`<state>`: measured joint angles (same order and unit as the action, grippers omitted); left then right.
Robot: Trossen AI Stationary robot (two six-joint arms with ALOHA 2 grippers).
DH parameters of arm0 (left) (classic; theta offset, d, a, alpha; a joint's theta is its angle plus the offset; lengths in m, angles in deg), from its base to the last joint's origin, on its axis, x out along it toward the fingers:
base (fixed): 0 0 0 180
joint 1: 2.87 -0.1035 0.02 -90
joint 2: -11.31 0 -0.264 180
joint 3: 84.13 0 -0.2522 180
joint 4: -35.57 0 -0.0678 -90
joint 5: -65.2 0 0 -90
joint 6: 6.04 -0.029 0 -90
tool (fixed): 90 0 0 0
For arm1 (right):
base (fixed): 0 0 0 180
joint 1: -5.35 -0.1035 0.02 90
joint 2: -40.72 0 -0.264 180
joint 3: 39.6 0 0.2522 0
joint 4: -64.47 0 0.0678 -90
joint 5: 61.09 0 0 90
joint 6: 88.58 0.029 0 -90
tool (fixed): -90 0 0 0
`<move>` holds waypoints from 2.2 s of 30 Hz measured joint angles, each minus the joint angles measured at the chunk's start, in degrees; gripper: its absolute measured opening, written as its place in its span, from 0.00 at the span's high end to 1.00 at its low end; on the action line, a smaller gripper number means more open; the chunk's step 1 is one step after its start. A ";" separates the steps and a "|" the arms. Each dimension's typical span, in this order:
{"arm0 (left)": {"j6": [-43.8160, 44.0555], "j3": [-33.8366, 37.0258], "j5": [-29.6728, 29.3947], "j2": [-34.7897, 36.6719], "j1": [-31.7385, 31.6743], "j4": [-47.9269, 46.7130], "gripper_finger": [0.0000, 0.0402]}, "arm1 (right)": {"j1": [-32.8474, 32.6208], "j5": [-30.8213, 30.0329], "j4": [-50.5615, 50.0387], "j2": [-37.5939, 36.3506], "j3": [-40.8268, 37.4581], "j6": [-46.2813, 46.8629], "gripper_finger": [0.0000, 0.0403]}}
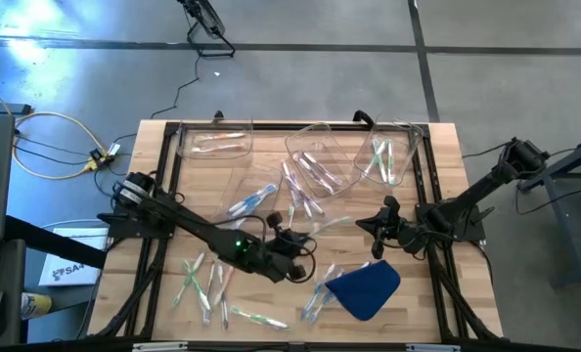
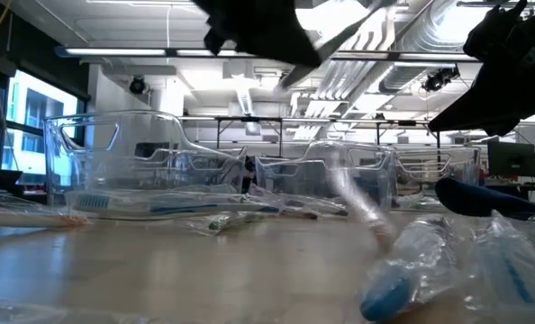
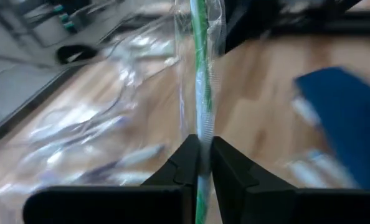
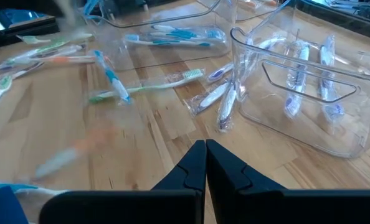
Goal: Pick & Place Toothbrushes
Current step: Put the green toothbrush into the top right transparent bin
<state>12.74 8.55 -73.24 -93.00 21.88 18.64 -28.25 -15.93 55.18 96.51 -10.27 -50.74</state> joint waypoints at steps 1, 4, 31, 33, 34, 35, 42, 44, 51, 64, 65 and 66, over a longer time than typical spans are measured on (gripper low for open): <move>-1.40 0.00 0.42 0.02 0.00 1.87 0.94 | 0.00 0.00 0.02 0.00 0.00 0.00 0.99; -5.28 0.00 1.18 0.02 0.09 6.68 0.94 | 0.00 0.00 0.00 0.00 0.00 -0.02 0.99; -12.65 0.00 6.84 0.15 -0.04 17.17 0.94 | 0.01 14.27 15.70 -1.32 0.00 -19.78 0.99; -12.65 0.00 6.82 0.28 -0.04 17.21 0.94 | 0.00 15.40 21.27 -1.77 0.00 -25.04 0.99; -12.63 0.00 6.82 0.28 -0.04 17.21 0.94 | 0.00 15.45 23.68 -1.99 0.00 -27.40 0.99; -12.59 0.00 6.84 0.28 -0.04 17.19 0.94 | 0.00 15.41 25.59 -2.26 0.00 -29.47 0.99; -12.56 0.00 6.86 0.28 -0.04 17.32 0.94 | 0.00 14.84 29.40 -2.51 0.00 -34.11 0.99; -12.56 0.00 6.88 0.28 -0.04 17.32 0.94 | 0.00 14.86 29.52 -2.51 0.00 -32.97 0.99; -12.56 0.00 6.92 0.28 -0.04 17.25 0.94 | 0.00 16.85 36.03 -2.39 0.00 -33.75 0.82; -12.54 0.00 6.92 0.28 -0.04 17.17 0.94 | 3.07 22.13 44.44 1.06 0.00 -36.16 0.47; -12.54 0.00 6.92 0.28 -0.04 17.17 0.94 | 3.66 23.05 45.46 2.05 0.00 -36.15 0.47; -12.54 0.00 6.92 0.30 -0.04 17.17 0.94 | 4.18 23.82 46.40 2.96 0.00 -36.17 0.47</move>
<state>0.20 8.55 -66.32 -92.69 21.84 35.81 -24.07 7.88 101.58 99.47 -10.27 -86.91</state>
